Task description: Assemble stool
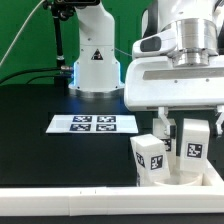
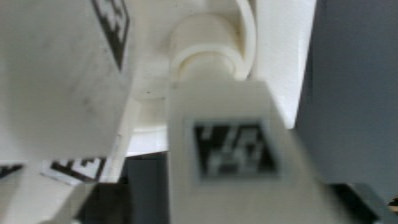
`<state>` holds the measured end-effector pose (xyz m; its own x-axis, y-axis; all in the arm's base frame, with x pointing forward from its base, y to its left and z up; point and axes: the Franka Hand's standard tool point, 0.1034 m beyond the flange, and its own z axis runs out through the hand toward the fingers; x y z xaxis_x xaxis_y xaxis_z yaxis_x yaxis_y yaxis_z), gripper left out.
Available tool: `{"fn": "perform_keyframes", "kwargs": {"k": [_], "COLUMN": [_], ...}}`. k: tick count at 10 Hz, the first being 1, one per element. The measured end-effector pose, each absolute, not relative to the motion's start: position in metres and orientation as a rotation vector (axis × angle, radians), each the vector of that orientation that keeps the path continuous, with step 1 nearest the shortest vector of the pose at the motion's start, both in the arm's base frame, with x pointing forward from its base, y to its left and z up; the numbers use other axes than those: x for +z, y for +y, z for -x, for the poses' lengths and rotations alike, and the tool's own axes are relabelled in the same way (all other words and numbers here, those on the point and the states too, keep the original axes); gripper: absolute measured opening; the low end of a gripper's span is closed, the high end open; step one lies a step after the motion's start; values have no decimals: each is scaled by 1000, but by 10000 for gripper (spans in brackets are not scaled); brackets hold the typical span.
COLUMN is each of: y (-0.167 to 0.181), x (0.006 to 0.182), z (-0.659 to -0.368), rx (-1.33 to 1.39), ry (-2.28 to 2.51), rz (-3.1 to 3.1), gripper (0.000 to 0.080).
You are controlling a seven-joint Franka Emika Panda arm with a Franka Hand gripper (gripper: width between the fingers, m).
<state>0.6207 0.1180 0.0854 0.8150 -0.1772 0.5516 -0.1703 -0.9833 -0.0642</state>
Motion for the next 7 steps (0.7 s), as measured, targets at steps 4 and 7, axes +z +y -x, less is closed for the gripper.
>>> {"fn": "perform_keyframes", "kwargs": {"k": [4, 7], "y": [118, 118], "x": [85, 85], "z": [-621, -621], "rx": [-908, -908], "ry": [284, 282], "rz": [2982, 2982], "gripper": [643, 648]}}
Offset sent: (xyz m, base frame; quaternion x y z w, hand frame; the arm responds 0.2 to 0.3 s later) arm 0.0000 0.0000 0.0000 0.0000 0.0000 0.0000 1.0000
